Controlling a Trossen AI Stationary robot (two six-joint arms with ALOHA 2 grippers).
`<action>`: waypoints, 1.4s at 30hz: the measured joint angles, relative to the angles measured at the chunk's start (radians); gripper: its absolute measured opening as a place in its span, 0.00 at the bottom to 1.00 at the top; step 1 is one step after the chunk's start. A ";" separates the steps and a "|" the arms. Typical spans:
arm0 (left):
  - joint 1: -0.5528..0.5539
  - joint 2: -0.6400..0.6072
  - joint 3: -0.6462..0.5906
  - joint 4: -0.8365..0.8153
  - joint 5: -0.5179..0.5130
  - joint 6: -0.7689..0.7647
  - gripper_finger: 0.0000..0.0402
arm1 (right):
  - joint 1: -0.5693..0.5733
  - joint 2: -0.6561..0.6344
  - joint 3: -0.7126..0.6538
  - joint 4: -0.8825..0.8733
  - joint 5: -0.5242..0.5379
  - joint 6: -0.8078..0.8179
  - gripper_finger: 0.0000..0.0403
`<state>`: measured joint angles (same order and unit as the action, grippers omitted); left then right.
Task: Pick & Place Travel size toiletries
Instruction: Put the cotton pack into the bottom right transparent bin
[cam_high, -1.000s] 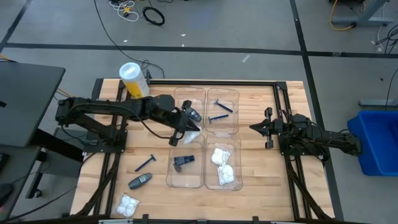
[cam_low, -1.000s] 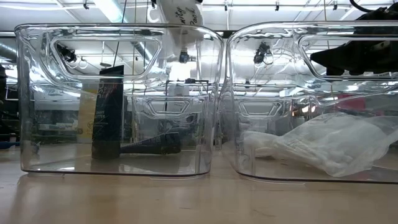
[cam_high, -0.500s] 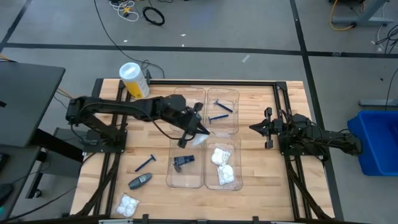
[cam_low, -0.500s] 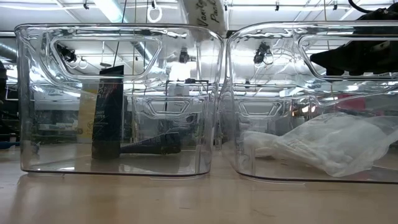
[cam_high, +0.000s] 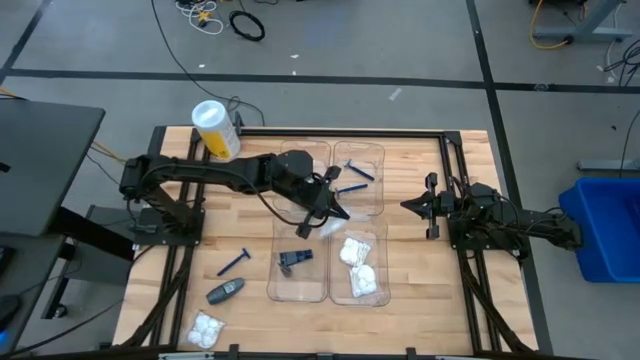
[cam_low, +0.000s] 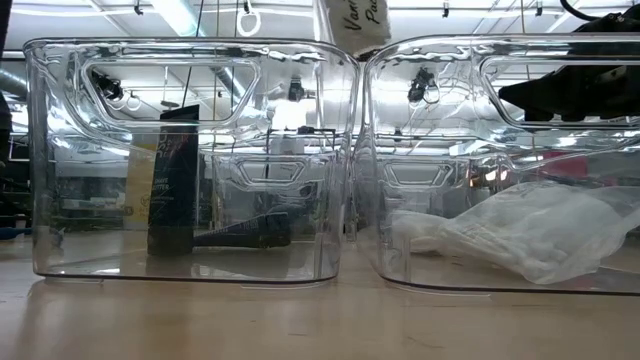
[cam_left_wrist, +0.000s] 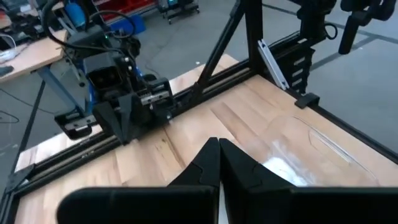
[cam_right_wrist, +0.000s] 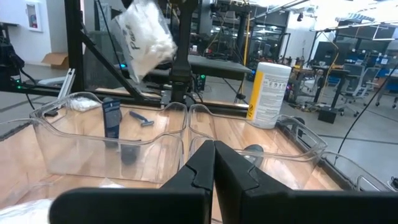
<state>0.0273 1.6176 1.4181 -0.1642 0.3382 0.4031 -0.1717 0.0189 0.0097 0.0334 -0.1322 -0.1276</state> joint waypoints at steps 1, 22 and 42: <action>0.000 0.003 0.000 0.003 0.000 0.001 0.00 | 0.000 0.000 0.000 0.000 0.000 0.000 0.03; 0.000 0.139 -0.003 0.128 0.102 -0.054 0.00 | 0.000 0.007 0.000 0.001 0.000 0.000 0.03; -0.010 0.184 -0.002 0.179 0.121 -0.065 0.00 | 0.000 0.011 0.000 0.001 0.000 0.000 0.03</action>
<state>0.0177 1.8019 1.4162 0.0144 0.4588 0.3383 -0.1715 0.0296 0.0097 0.0341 -0.1318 -0.1276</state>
